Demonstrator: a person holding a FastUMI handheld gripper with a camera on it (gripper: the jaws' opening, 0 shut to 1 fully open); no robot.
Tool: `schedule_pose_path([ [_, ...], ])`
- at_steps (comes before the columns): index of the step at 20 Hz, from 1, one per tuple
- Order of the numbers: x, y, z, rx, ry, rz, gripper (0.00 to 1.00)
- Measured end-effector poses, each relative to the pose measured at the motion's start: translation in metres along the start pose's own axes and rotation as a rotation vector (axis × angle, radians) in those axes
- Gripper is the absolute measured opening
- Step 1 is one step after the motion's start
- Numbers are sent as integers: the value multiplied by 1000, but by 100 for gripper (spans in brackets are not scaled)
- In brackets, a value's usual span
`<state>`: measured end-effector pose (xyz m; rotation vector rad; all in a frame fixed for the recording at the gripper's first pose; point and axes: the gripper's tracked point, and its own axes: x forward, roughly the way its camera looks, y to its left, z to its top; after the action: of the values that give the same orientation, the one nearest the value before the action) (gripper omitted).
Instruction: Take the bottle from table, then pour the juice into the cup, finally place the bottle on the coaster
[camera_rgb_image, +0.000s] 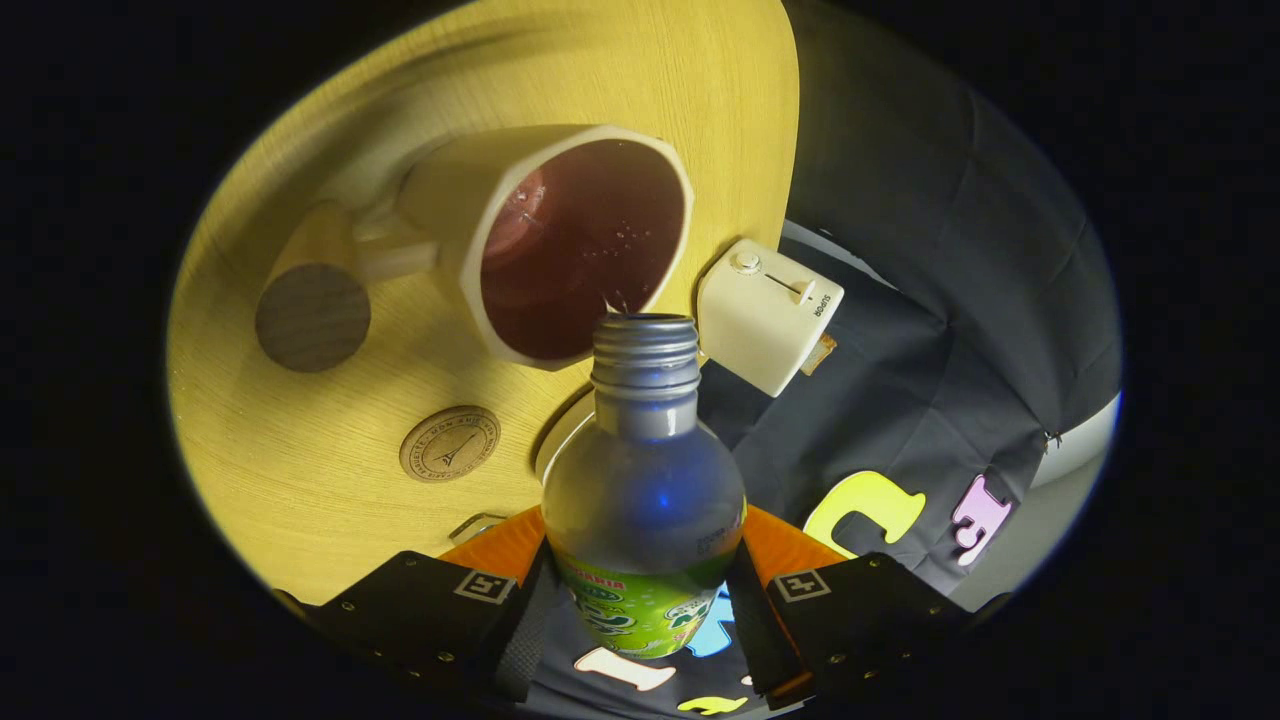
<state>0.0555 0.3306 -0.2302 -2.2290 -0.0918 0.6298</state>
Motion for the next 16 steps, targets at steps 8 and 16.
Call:
schedule_pose_path([
  [8, -1, -4, -1, -47, 1, -8, 79],
  [16, 0, -3, 1, -51, -1, -3, 79],
])
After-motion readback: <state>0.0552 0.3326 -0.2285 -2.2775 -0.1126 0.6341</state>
